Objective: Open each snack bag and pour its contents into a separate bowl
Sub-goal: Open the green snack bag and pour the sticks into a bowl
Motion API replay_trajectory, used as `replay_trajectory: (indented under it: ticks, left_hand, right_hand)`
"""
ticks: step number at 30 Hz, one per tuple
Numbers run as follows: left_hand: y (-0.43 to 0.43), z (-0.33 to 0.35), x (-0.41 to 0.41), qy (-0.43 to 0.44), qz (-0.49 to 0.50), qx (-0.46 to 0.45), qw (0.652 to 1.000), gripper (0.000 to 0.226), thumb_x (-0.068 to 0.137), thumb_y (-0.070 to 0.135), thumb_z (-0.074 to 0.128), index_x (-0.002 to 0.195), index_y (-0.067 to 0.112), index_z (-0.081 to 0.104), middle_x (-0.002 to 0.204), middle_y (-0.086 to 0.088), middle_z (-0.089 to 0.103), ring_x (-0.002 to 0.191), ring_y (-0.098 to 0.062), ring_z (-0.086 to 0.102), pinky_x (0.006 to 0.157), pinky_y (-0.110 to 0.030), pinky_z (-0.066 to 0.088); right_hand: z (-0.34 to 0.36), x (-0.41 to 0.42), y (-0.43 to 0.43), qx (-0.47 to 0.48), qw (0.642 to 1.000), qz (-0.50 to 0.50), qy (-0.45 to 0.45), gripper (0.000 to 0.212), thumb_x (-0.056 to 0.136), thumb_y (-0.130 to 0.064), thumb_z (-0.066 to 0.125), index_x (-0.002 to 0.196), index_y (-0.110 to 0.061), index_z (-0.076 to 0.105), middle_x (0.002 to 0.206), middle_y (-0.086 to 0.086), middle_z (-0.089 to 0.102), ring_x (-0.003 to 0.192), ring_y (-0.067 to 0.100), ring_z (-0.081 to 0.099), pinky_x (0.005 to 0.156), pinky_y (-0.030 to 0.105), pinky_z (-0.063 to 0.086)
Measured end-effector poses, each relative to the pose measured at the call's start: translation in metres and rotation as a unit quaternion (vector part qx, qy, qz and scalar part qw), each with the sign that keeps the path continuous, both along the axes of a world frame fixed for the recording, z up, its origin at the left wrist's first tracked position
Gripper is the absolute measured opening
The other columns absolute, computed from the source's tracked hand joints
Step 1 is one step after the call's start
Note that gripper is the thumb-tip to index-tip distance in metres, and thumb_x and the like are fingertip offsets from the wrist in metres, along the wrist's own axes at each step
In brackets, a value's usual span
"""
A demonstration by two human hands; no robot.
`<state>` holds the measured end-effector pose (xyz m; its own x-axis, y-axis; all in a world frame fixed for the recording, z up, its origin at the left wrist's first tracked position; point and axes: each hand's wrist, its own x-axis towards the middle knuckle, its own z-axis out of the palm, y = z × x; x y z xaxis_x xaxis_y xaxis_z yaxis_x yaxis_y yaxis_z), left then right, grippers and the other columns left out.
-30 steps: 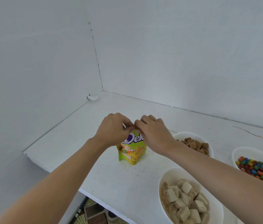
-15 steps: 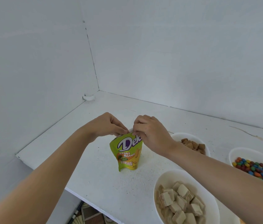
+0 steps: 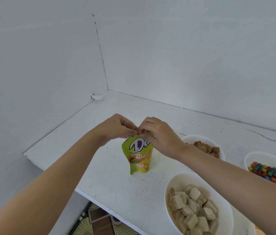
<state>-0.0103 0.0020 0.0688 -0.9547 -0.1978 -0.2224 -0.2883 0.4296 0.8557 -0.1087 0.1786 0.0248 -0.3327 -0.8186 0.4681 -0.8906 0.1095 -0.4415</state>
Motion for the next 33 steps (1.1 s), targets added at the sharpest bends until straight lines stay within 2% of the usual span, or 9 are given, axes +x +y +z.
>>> replay_trajectory:
  ticks: [2,5,10,15,18,22,27,31,33]
  left_hand:
    - [0.005,-0.002,0.0,0.019,0.024,-0.01,0.999,0.011,0.088,0.016,0.076,0.097,0.013,0.081,0.092,-0.008,0.079,0.101,-0.031,0.072,0.098,-0.049,0.056]
    - [0.012,-0.006,0.001,0.041,0.077,0.008,0.996,0.015,0.084,0.016,0.08,0.098,0.014,0.078,0.087,-0.008,0.079,0.097,-0.032,0.073,0.099,-0.052,0.054]
    - [0.025,-0.01,-0.001,0.075,0.155,0.036,0.984,0.02,0.081,0.012,0.083,0.098,0.011,0.074,0.085,-0.011,0.078,0.085,-0.029,0.076,0.087,-0.043,0.061]
    - [0.026,-0.012,-0.001,0.06,0.144,0.034,0.987,0.015,0.082,0.006,0.079,0.096,0.009,0.076,0.088,-0.013,0.078,0.084,-0.029,0.076,0.08,-0.036,0.062]
    - [0.019,-0.01,0.001,0.024,0.081,0.029,0.996,0.012,0.086,0.01,0.077,0.098,0.008,0.079,0.089,-0.012,0.078,0.083,-0.021,0.073,0.076,-0.028,0.057]
    - [0.011,-0.01,0.003,0.004,0.029,-0.004,1.0,0.01,0.09,0.018,0.075,0.093,0.01,0.081,0.091,-0.019,0.076,0.081,-0.02,0.064,0.079,-0.034,0.052]
    - [0.022,-0.014,0.0,0.011,0.075,-0.062,0.995,0.016,0.093,0.018,0.071,0.09,0.003,0.078,0.089,-0.017,0.076,0.073,-0.016,0.062,0.064,-0.025,0.047]
    - [0.011,-0.022,-0.002,0.03,0.163,-0.071,0.984,0.017,0.096,0.012,0.064,0.082,0.006,0.073,0.075,-0.009,0.069,0.069,-0.016,0.059,0.067,-0.03,0.049]
    - [0.007,-0.023,-0.002,0.048,0.189,-0.056,0.979,0.015,0.097,0.011,0.063,0.086,0.005,0.072,0.072,-0.004,0.069,0.06,-0.009,0.063,0.072,-0.032,0.053]
  right_hand:
    - [-0.001,0.001,0.0,-0.003,1.0,-0.007,-0.002,0.008,0.093,-0.006,0.06,0.092,-0.013,0.064,0.095,-0.005,0.058,0.091,0.016,0.052,0.076,0.035,0.047]
    - [-0.003,0.003,0.001,-0.014,1.0,-0.02,-0.01,0.011,0.093,-0.004,0.058,0.092,-0.014,0.062,0.095,-0.005,0.056,0.09,0.017,0.052,0.075,0.035,0.047]
    - [-0.005,0.006,-0.002,-0.029,0.997,-0.054,-0.056,0.017,0.089,0.002,0.06,0.091,-0.015,0.061,0.094,-0.006,0.057,0.09,0.018,0.052,0.073,0.032,0.048]
    - [-0.003,0.005,-0.001,-0.004,0.996,-0.051,-0.077,0.01,0.089,-0.011,0.068,0.09,-0.019,0.061,0.093,-0.011,0.055,0.091,0.012,0.048,0.075,0.021,0.039]
    - [0.0,0.005,0.002,0.012,0.997,-0.032,-0.064,0.005,0.09,-0.018,0.069,0.09,-0.018,0.064,0.094,-0.008,0.056,0.093,0.013,0.048,0.078,0.027,0.043]
    - [0.001,0.008,0.004,0.027,1.0,-0.008,-0.001,0.004,0.093,-0.014,0.064,0.09,-0.017,0.063,0.094,-0.008,0.055,0.092,0.016,0.048,0.081,0.04,0.046]
    - [0.0,0.007,0.005,0.022,1.0,0.001,0.002,0.008,0.092,-0.009,0.063,0.09,-0.017,0.061,0.095,-0.009,0.055,0.091,0.017,0.048,0.079,0.042,0.046]
    - [0.003,0.0,0.01,0.034,0.999,0.005,0.008,0.012,0.094,-0.013,0.062,0.088,-0.019,0.054,0.089,-0.015,0.049,0.086,0.012,0.042,0.078,0.033,0.042]
    - [0.003,-0.002,0.012,0.05,0.999,-0.006,0.014,0.012,0.096,-0.015,0.06,0.089,-0.019,0.051,0.082,-0.017,0.046,0.081,0.012,0.04,0.075,0.032,0.039]
